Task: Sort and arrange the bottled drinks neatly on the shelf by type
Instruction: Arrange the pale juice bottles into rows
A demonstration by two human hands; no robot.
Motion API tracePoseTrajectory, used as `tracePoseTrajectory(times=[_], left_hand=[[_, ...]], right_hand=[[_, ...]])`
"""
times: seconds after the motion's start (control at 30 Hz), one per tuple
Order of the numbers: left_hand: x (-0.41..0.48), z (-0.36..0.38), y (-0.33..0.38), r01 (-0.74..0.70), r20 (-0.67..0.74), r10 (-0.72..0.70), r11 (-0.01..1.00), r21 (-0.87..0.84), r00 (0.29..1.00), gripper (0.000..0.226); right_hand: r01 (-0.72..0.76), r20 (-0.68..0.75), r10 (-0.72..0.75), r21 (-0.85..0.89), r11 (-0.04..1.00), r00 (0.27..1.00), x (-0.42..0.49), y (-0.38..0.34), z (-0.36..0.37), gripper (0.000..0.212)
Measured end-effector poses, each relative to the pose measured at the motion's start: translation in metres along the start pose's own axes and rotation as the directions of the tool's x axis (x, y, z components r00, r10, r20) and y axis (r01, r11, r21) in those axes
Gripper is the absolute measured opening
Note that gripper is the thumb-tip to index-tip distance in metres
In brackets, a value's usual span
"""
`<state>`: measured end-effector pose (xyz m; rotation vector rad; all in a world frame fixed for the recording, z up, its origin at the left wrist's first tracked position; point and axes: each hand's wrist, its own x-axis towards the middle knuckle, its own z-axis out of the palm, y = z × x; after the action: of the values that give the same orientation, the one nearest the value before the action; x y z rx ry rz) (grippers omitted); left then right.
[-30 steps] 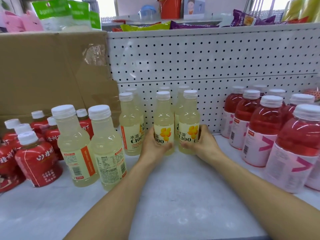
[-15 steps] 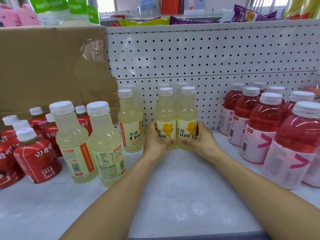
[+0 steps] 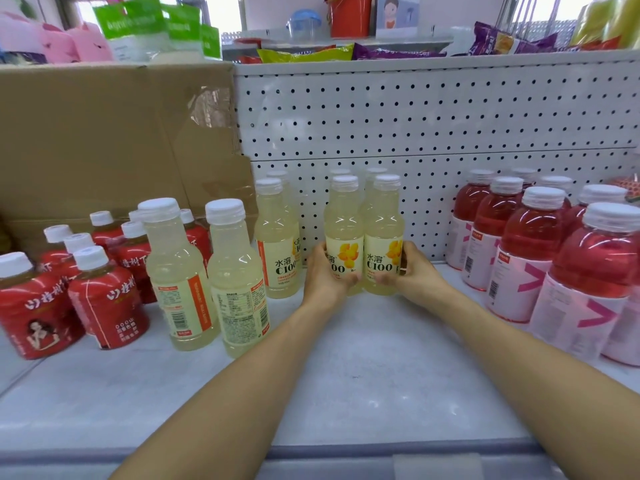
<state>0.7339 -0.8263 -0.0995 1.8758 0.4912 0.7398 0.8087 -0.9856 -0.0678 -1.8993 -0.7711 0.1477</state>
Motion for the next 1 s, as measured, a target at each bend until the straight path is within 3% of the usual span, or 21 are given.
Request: tracePoseTrajectory(times=[0.13,0.23,0.3,0.37,0.5,0.6,0.67,0.73,0.8,0.87,1.0], left_hand=[[-0.010,-0.003,0.012,0.019,0.023,-0.022,0.994,0.107,1.000,0.095],[-0.040,-0.016,0.037,-0.040,0.077,0.021,0.964,0.261,0.997,0.098],[-0.066,-0.032,0.051,-0.152,0.093,0.128,0.932,0.329,0.987,0.086],[-0.093,-0.055,0.059,-0.282,0.129,0.252,0.894,0.349,0.959,0.071],[-0.140,-0.104,0.053,-0.527,0.188,0.496,0.744,0.411,0.848,0.037],[-0.157,-0.142,0.034,-0.552,-0.024,0.652,0.660,0.510,0.757,0.022],[-0.157,-0.165,0.023,-0.416,-0.295,0.585,0.776,0.474,0.756,0.033],[-0.147,-0.182,0.015,-0.233,-0.455,0.359,0.922,0.310,0.815,0.056],[-0.132,-0.193,0.012,-0.072,-0.412,0.117,0.990,0.123,0.904,0.076],[-0.117,-0.201,0.010,0.034,-0.279,-0.050,0.998,-0.062,0.959,0.085],[-0.102,-0.221,0.008,0.120,-0.104,-0.123,0.992,-0.030,0.987,0.066]], right_hand=[[-0.031,0.013,0.032,-0.039,0.999,0.999,-0.003,-0.007,0.001,0.054],[-0.040,-0.214,0.013,-0.123,0.992,0.977,-0.011,-0.016,0.007,0.076],[0.094,-0.377,-0.125,-0.099,0.991,0.918,-0.022,-0.025,0.012,0.060],[0.244,-0.428,-0.256,-0.083,0.966,0.867,-0.036,-0.040,0.019,0.040],[0.339,-0.239,-0.321,0.037,0.940,0.916,-0.059,-0.071,0.046,0.025],[0.252,0.073,-0.261,0.108,0.962,0.963,-0.073,-0.091,0.073,0.046],[0.160,0.243,-0.187,0.129,0.979,0.952,-0.081,-0.106,0.096,0.074],[0.107,0.272,-0.155,0.183,0.977,0.950,-0.085,-0.118,0.122,0.089],[0.072,0.246,-0.136,0.252,0.965,0.960,-0.083,-0.124,0.145,0.092],[0.021,0.232,-0.099,0.319,0.948,0.968,-0.078,-0.125,0.154,0.081],[0.060,0.247,-0.127,0.265,0.963,0.961,-0.075,-0.119,0.139,0.058]])
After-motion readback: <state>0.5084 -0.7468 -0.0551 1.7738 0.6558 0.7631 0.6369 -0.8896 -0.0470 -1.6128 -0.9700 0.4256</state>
